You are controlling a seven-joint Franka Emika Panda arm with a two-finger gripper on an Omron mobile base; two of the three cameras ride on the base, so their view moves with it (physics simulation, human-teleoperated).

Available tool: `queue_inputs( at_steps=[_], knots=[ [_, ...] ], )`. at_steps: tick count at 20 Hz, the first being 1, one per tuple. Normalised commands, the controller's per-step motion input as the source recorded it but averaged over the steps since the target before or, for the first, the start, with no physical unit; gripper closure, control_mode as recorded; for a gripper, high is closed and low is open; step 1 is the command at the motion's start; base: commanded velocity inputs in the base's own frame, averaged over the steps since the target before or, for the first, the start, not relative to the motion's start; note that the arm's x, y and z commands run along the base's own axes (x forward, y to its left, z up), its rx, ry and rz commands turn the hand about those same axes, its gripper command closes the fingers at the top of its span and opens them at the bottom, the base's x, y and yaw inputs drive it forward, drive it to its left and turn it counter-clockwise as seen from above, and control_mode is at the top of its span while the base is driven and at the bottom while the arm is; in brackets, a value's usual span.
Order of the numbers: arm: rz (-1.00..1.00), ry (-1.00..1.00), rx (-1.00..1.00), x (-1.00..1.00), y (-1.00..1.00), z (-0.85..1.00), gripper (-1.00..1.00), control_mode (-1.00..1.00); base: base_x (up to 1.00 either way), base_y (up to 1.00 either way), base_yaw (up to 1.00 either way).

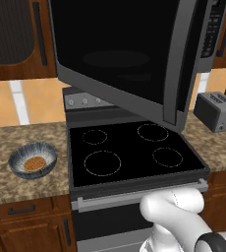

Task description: Open the microwave, place the bowl with waffle inside the microwave, then close the microwave door and turn it on.

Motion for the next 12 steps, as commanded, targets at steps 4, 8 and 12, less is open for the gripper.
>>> queue_inputs(
  at_steps=[4, 8, 12],
  knots=[
    [0.32, 0.15, 0.58, 1.00, -0.17, -0.37, -1.00, -1.00, 0.00, 0.00, 0.00],
    [0.32, 0.04, 0.50, 1.00, 0.12, -0.69, -1.00, -1.00, 0.00, 0.00, 0.00],
    [0.33, -0.01, 0.55, 0.97, 0.29, -0.62, -1.00, -1.00, 0.00, 0.00, 0.00]
  ],
)
